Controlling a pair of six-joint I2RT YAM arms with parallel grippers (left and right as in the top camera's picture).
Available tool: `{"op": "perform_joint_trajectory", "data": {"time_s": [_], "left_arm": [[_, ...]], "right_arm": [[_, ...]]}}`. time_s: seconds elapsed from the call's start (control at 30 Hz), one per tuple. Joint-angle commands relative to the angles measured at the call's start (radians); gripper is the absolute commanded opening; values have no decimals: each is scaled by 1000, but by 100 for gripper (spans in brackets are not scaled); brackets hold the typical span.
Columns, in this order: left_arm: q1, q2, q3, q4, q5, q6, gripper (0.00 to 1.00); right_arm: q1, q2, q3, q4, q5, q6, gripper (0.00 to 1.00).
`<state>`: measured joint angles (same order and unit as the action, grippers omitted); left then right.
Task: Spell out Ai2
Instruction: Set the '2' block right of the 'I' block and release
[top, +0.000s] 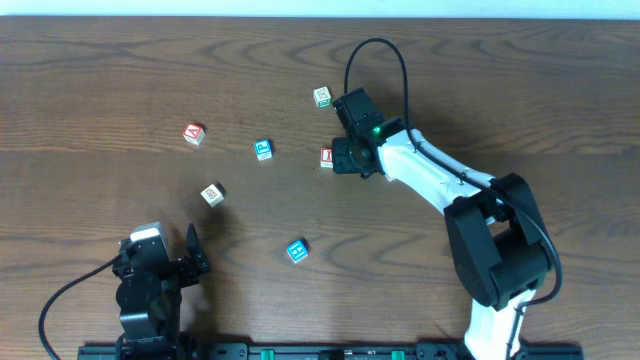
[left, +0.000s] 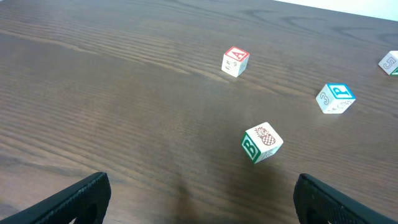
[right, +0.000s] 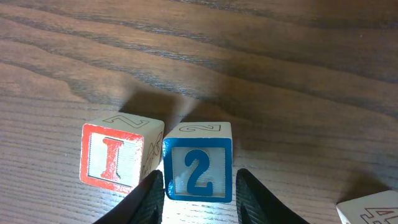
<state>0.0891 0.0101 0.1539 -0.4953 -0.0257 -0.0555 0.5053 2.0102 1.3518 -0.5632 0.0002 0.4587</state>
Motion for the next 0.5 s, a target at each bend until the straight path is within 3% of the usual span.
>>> {"op": "perform_joint_trajectory", "data": {"time_s": [0.0,0.1,0.47], "left_arm": [[2,-6,-16,0,0,-11,95],[2,-6,-16,0,0,-11,95],[2,-6,-16,0,0,-11,95]], "right_arm": [[-16,16,0,3,19,-11,38],[-16,16,0,10,27,-11,43],[-34,9,37,20,26,-11,47]]}}
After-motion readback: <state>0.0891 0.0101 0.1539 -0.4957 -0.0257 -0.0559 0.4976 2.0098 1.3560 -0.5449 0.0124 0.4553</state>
